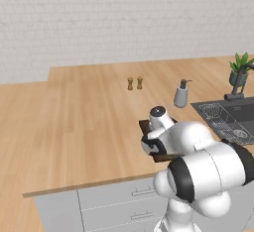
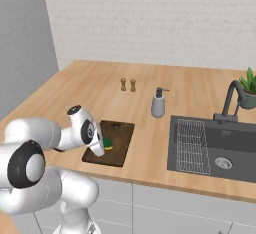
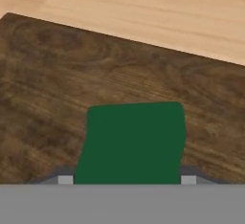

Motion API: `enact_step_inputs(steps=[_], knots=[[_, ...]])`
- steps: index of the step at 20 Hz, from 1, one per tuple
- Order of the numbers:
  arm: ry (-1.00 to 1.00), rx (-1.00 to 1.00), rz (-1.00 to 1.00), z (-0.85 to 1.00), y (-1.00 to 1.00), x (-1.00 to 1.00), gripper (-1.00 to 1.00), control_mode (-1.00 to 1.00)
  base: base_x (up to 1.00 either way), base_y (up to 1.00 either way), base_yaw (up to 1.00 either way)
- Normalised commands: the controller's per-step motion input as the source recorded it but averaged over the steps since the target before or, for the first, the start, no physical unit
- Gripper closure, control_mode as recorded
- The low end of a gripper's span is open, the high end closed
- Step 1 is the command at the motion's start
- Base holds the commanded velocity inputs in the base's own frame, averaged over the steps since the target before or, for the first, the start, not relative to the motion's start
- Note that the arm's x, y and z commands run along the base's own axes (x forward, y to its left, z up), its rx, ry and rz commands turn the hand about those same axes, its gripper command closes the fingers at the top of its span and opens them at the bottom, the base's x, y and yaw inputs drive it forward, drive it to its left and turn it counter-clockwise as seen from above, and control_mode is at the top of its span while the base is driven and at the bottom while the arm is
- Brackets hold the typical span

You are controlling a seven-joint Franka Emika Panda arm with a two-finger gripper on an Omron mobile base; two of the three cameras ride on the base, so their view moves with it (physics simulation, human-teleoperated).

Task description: Pick up the sponge from the counter and clean the cutting board by briefly scrubbing or pressing down on the cutting board. Once finished, release the sponge.

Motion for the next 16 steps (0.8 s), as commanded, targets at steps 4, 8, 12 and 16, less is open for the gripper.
enact_step_inputs(steps=[4,8,12,16], knots=[[0.0,0.0,-0.01,-0.4,-0.35,0.29,1.0,-1.0,0.0,0.0,0.0],[0.0,0.0,0.0,-0.42,-0.42,0.26,1.0,-1.0,0.0,0.0,0.0],[-0.01,0.0,0.0,-0.49,-0.32,0.24,1.0,-1.0,0.0,0.0,0.0],[-0.15,0.0,0.0,-0.43,-0.24,0.27,1.0,-1.0,0.0,0.0,0.0]])
